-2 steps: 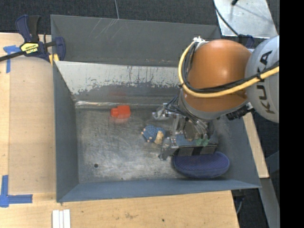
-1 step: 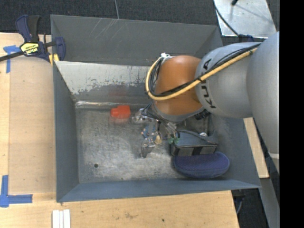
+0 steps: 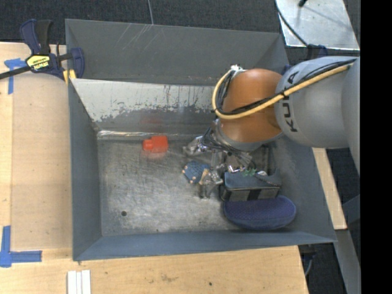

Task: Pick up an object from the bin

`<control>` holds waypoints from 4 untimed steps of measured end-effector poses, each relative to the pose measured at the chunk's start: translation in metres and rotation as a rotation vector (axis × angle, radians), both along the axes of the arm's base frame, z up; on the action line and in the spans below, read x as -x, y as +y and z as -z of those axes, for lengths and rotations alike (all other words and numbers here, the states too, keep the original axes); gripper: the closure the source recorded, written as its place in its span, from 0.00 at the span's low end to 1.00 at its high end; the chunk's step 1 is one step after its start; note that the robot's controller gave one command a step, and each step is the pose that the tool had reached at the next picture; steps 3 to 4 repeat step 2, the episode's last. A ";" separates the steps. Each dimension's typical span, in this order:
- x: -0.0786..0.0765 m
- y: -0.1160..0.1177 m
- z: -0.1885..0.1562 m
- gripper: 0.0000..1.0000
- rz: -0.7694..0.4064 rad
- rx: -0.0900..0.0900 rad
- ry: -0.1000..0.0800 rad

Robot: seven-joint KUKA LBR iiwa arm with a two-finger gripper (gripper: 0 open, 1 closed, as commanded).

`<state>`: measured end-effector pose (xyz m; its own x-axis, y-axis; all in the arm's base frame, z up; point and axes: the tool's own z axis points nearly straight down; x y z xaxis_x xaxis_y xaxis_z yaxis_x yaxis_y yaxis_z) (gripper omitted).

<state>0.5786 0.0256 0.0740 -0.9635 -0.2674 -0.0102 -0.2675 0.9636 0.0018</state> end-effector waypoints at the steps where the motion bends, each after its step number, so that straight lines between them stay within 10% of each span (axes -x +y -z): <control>1: -0.003 0.000 -0.003 1.00 0.002 -0.001 -0.012; 2: 0.005 -0.007 -0.137 1.00 0.001 0.004 -0.003; 4: 0.005 -0.007 -0.137 1.00 0.001 0.004 -0.003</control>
Offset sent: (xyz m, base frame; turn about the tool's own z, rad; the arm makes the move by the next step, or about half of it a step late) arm 0.0000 0.0000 0.0000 0.0000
